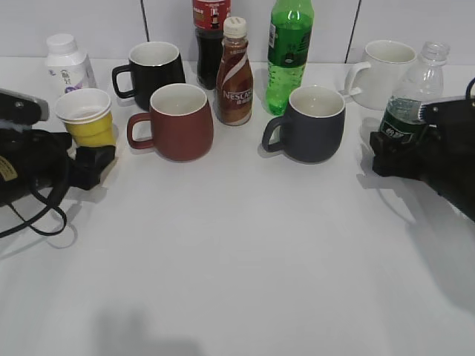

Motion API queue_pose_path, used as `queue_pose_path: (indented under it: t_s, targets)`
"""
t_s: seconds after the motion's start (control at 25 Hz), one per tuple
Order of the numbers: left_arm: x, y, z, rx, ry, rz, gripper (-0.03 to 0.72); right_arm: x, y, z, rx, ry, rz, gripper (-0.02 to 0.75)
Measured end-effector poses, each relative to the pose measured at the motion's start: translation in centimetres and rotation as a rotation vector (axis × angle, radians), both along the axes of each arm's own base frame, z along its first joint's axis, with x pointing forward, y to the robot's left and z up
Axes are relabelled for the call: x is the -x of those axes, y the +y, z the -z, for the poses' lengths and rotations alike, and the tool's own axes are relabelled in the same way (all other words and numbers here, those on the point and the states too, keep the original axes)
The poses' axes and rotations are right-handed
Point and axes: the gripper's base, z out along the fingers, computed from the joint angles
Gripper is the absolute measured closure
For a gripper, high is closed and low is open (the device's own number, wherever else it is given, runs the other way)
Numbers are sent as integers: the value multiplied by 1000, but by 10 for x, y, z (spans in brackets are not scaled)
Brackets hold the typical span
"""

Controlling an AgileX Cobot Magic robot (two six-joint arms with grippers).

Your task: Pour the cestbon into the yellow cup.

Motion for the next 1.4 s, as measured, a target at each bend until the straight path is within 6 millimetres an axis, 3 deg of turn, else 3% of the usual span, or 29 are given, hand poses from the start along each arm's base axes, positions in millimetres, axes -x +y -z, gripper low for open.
queue_pose_path:
  t_s: [0.4, 0.76, 1.16, 1.4]
  targets:
    - [4, 1, -15, -10, 27, -39, 44, 18, -3, 7, -9, 46, 10, 114]
    - [9, 6, -14, -25, 127, -99, 45, 31, -6, 8, -37, 77, 33, 132]
    - [30, 2, -44, -32, 246, -143, 65, 43, -8, 2, -60, 153, 41, 142]
    - [53, 6, -75, 35, 306, -202, 82, 48, -5, -7, -56, 238, 8, 142]
